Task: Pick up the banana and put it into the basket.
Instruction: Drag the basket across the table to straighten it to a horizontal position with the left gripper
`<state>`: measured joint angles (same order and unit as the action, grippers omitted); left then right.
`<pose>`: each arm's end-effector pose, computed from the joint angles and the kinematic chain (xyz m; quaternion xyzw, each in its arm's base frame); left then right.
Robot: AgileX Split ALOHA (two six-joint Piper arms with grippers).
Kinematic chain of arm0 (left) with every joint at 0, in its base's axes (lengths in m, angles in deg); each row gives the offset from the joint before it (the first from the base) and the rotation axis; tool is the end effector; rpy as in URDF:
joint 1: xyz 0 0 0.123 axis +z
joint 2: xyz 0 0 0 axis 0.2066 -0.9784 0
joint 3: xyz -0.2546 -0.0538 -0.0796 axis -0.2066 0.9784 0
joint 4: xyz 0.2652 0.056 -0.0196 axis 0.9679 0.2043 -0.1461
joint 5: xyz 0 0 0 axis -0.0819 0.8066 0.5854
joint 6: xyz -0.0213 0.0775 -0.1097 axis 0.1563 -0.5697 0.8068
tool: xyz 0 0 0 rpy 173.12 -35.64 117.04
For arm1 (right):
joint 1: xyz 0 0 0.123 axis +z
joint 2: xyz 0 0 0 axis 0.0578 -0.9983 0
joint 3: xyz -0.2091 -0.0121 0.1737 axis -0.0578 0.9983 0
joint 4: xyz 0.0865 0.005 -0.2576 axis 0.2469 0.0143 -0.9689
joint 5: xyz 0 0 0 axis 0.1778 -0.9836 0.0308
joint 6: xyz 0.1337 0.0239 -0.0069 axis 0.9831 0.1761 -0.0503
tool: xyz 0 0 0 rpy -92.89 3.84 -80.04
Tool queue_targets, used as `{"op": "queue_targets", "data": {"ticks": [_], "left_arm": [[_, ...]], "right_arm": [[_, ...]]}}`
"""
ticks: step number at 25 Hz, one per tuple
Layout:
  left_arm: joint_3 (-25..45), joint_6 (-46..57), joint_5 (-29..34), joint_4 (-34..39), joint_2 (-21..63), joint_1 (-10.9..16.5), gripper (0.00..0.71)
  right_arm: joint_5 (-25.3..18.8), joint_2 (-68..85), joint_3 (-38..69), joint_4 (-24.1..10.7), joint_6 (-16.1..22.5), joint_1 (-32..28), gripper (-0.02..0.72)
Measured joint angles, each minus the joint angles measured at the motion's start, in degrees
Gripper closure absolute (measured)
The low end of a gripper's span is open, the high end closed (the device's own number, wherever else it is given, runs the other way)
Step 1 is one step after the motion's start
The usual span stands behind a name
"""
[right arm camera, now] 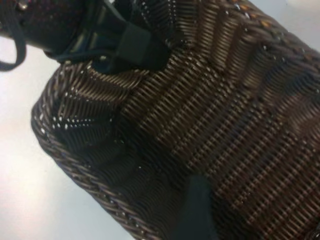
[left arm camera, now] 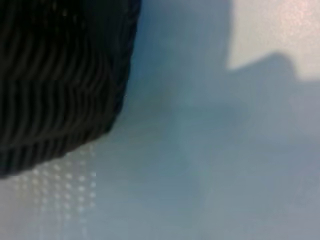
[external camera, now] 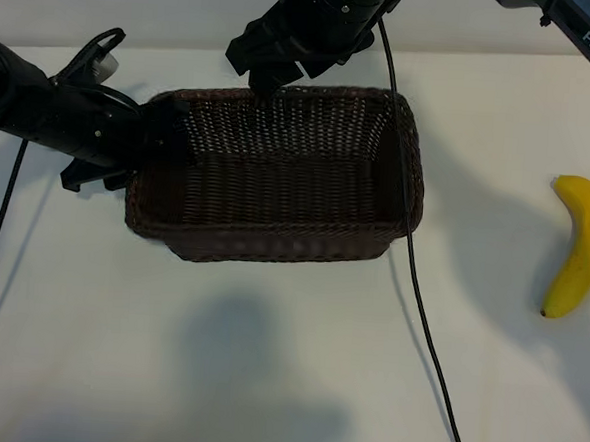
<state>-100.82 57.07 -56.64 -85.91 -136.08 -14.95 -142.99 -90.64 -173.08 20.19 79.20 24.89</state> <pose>0.3963 -0.0707 0.0754 -0.1826 0.9391 -0.2383 0.1673 0.4300 0.2633 0.2642 -0.2653 0.9297 0.1562 0.2021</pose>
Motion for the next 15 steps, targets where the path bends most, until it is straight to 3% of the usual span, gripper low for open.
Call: {"op": "queue_targets", "data": {"ticks": [3,15], "left_arm": [[0.0,0.0,0.6,0.0,0.1,0.0,0.099],[0.0,0.8,3.4,3.3,4.9,0.0,0.114]], "right_arm": [[0.0,0.0,0.0,0.1,0.0,0.0,0.133],[0.0,0.0,0.0,0.1,0.0,0.0,0.133]]}}
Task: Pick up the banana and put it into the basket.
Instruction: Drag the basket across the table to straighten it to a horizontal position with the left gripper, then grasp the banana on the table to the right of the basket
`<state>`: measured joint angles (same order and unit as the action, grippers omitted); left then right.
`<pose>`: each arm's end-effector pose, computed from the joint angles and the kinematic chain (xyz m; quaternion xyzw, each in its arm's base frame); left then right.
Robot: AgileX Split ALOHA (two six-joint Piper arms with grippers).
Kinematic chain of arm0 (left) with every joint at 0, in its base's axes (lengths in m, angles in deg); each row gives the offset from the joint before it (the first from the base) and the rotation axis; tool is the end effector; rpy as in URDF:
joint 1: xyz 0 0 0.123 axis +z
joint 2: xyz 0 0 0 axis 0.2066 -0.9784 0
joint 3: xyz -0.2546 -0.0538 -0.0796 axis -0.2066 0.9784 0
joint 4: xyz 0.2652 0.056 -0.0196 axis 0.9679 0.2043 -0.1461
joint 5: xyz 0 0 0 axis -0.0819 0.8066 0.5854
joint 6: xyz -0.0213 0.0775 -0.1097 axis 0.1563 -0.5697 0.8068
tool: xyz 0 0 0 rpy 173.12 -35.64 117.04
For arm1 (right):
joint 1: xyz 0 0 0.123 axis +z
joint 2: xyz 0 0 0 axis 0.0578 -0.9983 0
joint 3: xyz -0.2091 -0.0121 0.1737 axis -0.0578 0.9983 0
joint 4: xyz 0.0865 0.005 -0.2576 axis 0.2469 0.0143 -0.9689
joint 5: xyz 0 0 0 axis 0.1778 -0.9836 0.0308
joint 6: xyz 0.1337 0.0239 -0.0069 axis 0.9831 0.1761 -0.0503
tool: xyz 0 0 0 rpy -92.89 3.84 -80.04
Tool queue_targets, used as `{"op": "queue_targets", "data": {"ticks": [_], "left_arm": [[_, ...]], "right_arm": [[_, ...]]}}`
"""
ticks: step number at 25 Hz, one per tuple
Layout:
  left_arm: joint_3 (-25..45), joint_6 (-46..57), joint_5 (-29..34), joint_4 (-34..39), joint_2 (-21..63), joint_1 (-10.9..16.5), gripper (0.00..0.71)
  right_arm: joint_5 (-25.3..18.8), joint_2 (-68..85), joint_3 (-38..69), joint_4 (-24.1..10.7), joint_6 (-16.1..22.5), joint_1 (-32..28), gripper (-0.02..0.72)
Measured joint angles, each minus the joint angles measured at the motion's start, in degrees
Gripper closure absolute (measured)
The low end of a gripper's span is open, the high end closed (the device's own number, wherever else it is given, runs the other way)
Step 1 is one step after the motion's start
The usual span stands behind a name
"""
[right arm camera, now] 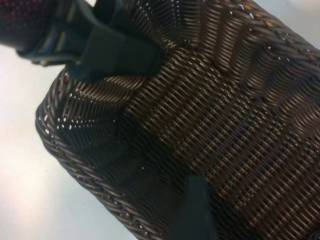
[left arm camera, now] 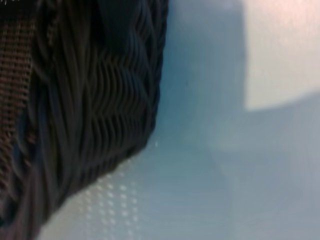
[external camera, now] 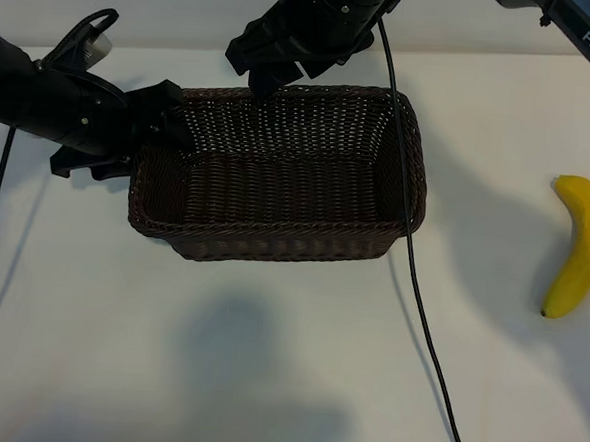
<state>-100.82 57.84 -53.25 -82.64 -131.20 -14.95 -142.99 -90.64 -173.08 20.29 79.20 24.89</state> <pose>0.3908 -0.0729 0.1062 -0.1491 0.9412 -0.2440 0.1798 0.4299 0.2635 0.2643 -0.2652 0.9297 0.1571 0.2019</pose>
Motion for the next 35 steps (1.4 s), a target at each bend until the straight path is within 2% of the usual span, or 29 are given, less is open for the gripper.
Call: {"op": "queue_targets", "data": {"ticks": [9,20,28,35], "left_arm": [[0.0,2.1,3.3,5.8,1.9,0.1,0.116],[0.0,6.2,6.3,15.8,10.9,2.2,0.116],[0.0,4.8,7.9,16.4,15.9,2.3,0.118],[0.0,4.8,8.1,16.1,16.1,2.3,0.118]], "right_arm": [[0.0,0.0,0.0,0.1,0.0,0.0,0.133],[0.0,0.0,0.0,0.3,0.0,0.0,0.133],[0.0,0.0,0.0,0.4,0.2,0.0,0.133],[0.0,0.0,-0.1,1.2,0.2,0.0,0.133]]}}
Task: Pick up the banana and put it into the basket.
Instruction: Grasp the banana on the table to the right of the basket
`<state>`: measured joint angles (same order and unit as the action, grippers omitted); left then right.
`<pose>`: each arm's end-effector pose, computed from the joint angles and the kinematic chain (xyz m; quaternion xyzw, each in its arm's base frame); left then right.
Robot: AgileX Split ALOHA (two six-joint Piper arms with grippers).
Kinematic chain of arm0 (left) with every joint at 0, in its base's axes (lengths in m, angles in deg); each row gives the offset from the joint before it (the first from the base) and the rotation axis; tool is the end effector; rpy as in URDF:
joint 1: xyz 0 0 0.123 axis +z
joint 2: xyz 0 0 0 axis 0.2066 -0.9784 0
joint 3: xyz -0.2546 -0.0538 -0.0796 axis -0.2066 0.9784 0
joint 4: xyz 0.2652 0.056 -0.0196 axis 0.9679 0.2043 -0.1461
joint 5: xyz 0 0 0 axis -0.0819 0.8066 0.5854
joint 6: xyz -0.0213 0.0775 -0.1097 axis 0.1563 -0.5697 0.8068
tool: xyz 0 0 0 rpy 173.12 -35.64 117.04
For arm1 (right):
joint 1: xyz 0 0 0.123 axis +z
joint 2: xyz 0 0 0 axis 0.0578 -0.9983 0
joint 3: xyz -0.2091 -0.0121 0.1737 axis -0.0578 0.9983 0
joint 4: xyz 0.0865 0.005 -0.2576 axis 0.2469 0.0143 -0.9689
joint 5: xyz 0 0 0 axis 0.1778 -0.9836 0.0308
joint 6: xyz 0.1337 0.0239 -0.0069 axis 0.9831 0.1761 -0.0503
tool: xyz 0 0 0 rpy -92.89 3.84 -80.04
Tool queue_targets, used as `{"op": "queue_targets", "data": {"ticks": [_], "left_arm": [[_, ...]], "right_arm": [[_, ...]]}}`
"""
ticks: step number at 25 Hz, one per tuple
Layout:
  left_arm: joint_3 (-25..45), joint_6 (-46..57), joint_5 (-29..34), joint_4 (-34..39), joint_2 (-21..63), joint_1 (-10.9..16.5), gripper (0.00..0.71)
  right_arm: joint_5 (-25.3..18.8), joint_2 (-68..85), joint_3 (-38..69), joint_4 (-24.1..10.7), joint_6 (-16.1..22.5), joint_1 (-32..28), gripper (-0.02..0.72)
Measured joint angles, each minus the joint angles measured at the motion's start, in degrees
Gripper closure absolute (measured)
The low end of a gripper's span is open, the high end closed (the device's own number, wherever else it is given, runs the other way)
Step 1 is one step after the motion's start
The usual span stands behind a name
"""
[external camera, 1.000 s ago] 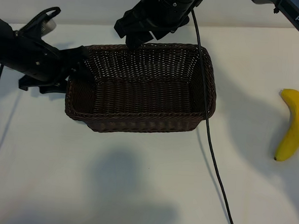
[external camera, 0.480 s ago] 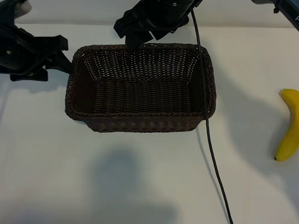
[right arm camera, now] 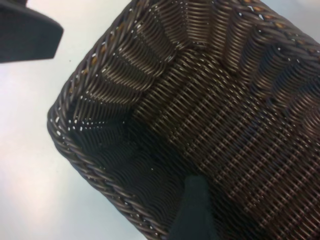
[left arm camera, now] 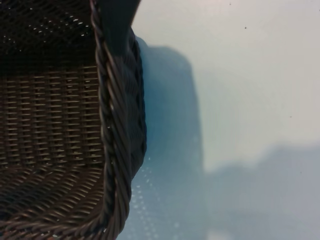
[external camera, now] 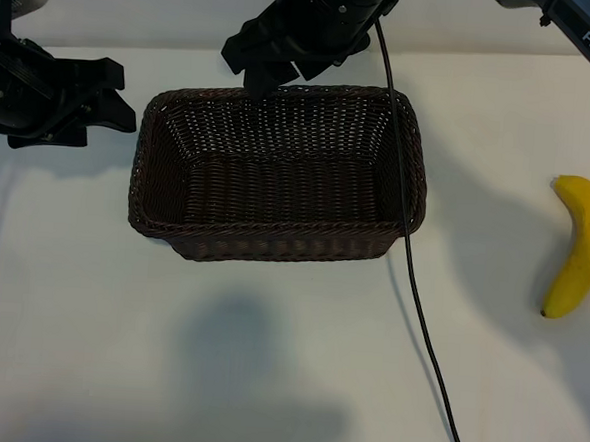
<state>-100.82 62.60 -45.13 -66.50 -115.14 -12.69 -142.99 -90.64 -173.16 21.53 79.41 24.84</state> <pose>0.3623 -0.0490 0.1963 -0.0640 0.9489 -0.1907 0.2432 0.4289 0.2655 0.2654 -0.2615 0.9292 0.1679 0.1999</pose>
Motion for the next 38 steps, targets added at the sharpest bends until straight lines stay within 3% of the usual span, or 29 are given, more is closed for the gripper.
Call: {"op": "queue_targets", "data": {"ticks": [8,16,23,32,38], "left_arm": [[0.0,-4.4,0.0,-7.2,0.0,0.0,0.118],[0.0,-5.9,0.0,-8.8,0.0,0.0,0.118],[0.0,-7.4,0.0,-8.9,0.0,0.0,0.118],[0.0,-7.9,-0.2,-9.9,0.0,0.0,0.119],[0.0,-8.3,-0.8,-9.9,0.0,0.0,0.119]], "right_arm": [[-0.1,0.0,-2.9,-0.8,0.8,0.0,0.197],[-0.2,2.6,-3.3,-10.8,3.1,-1.5,0.192],[0.1,8.3,3.0,-12.2,3.9,-9.8,0.189],[0.0,14.8,20.4,-11.3,1.4,-26.8,0.183],[0.0,16.3,21.0,-12.5,-2.3,-29.8,0.181]]}}
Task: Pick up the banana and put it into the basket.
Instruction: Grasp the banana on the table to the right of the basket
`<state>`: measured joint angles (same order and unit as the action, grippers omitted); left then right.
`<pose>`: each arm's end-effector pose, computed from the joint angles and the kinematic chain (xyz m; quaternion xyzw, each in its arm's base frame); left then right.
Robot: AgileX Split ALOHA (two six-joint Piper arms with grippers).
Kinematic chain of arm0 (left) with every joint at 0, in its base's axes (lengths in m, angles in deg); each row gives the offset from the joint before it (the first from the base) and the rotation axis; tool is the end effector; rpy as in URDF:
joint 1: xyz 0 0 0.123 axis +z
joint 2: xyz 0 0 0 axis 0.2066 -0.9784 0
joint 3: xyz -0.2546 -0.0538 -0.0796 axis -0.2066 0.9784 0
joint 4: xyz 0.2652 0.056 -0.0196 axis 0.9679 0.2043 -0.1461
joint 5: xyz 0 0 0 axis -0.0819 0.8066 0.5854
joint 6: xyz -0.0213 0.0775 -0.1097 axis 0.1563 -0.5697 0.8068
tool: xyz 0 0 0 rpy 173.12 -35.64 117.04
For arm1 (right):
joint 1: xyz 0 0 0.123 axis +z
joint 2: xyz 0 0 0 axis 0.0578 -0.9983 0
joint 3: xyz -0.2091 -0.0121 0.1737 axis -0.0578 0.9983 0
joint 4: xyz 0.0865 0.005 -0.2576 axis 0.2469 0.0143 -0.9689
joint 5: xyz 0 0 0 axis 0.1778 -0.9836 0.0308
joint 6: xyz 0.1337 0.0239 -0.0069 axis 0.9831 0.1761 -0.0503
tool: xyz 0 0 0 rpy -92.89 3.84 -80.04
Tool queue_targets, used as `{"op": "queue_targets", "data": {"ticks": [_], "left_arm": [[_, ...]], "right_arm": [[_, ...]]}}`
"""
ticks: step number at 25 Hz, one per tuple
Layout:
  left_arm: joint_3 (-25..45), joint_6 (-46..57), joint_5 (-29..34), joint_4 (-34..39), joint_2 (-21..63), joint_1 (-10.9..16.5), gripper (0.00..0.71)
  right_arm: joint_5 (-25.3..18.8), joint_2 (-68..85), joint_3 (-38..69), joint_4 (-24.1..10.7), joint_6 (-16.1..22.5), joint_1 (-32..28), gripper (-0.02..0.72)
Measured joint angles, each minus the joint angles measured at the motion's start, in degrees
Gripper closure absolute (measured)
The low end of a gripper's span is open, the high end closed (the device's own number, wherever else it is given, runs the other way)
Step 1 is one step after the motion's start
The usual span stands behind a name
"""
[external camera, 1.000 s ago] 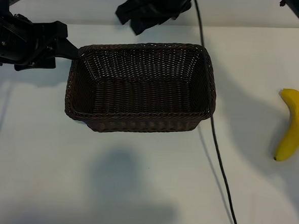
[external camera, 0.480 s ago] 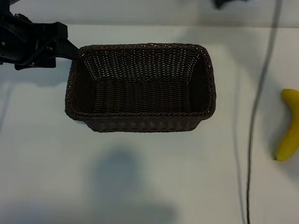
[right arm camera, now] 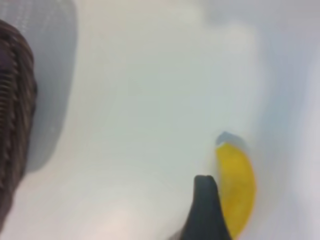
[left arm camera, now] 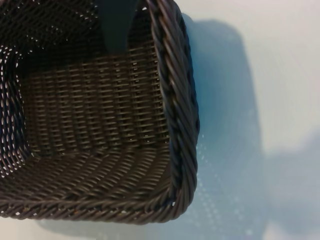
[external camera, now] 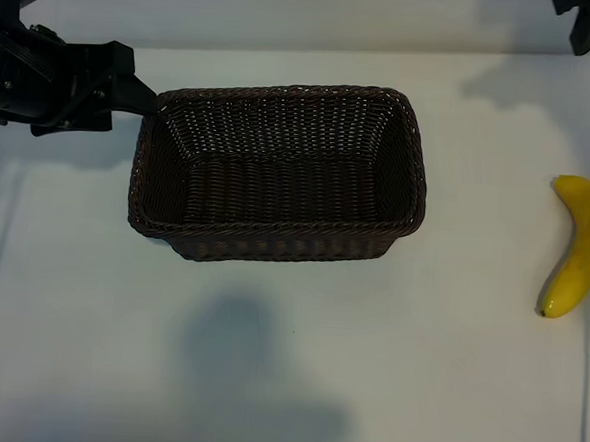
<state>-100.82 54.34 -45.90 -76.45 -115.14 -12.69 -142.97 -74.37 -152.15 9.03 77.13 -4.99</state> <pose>0.3670 -0.0606 0.2049 -0.0502 0.9329 -0.2372 0.2663 0.4318 -0.0085 0.2756 -0.0452 0.9804 0.0012 0.1917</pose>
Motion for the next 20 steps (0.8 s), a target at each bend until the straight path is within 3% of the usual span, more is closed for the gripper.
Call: {"op": "queue_targets", "data": {"ticks": [7,11,20], "left_arm": [[0.0,-0.1,-0.6,-0.2,0.0,0.0,0.120],[0.0,-0.1,-0.6,-0.2,0.0,0.0,0.120],[0.0,-0.1,-0.5,-0.2,0.0,0.0,0.120]], "right_arm": [[0.0,0.0,0.0,-3.2,-1.8,0.0,0.214],[0.0,0.0,0.1,-3.7,-0.3,-0.1,0.218],[0.2,0.4,9.6,-1.9,1.8,-4.0,0.216]]}}
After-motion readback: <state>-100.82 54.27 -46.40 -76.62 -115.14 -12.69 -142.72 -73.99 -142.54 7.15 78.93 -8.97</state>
